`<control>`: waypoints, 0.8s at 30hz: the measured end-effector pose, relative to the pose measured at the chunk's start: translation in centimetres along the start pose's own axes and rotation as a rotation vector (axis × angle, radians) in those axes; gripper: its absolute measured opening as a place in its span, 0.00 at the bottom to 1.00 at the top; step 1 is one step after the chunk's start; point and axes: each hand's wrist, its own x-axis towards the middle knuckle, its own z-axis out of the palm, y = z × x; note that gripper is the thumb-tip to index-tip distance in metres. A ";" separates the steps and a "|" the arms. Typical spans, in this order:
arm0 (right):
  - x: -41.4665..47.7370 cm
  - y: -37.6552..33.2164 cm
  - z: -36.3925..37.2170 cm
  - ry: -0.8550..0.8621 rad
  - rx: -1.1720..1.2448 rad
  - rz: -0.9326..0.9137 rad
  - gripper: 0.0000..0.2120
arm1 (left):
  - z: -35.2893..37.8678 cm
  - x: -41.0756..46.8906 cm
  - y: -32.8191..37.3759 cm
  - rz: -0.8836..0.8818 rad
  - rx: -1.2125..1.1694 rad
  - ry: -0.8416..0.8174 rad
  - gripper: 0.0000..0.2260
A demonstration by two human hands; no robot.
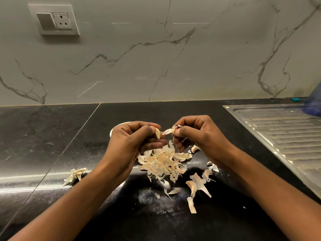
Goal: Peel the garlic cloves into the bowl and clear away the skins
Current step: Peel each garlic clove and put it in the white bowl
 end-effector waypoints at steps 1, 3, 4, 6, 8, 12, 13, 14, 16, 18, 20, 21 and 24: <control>0.0 0.0 0.0 0.014 0.000 -0.007 0.08 | 0.0 0.0 0.1 -0.007 -0.008 -0.001 0.06; 0.1 0.1 -0.1 0.058 0.001 -0.021 0.07 | 0.0 0.0 0.1 -0.018 -0.008 -0.008 0.06; 0.1 0.1 -0.1 0.083 -0.001 -0.030 0.07 | 0.0 0.0 0.1 -0.024 -0.007 -0.012 0.06; 0.2 0.2 -0.2 0.121 -0.005 -0.045 0.06 | 0.0 0.1 0.1 -0.036 -0.003 -0.017 0.06; 0.2 0.3 -0.3 0.143 -0.006 -0.054 0.05 | 0.0 0.1 0.0 -0.050 0.008 -0.022 0.06; 0.1 0.3 -0.3 0.135 -0.073 -0.094 0.03 | -0.1 0.0 -0.1 -0.067 0.020 -0.023 0.07; 0.1 0.4 -0.3 0.135 -0.099 -0.114 0.04 | -0.1 0.1 0.0 -0.065 0.012 -0.019 0.07; 0.1 0.4 -0.3 0.137 -0.123 -0.132 0.05 | -0.1 0.1 0.0 -0.061 0.001 -0.017 0.09; 0.1 0.4 -0.3 0.138 -0.163 -0.162 0.07 | -0.1 0.1 -0.1 -0.050 -0.017 -0.014 0.13; 0.0 0.4 -0.2 0.123 -0.217 -0.185 0.06 | -0.2 0.2 -0.3 -0.041 -0.025 -0.008 0.13; -0.1 0.5 0.1 0.091 -0.276 -0.207 0.04 | -0.3 0.3 -0.5 -0.036 -0.017 -0.003 0.12; -0.1 0.5 0.2 0.075 -0.294 -0.212 0.06 | -0.3 0.3 -0.5 -0.032 -0.002 -0.003 0.12; -0.1 0.6 0.6 0.052 -0.340 -0.200 0.11 | -0.4 0.4 -0.7 -0.017 0.042 -0.008 0.11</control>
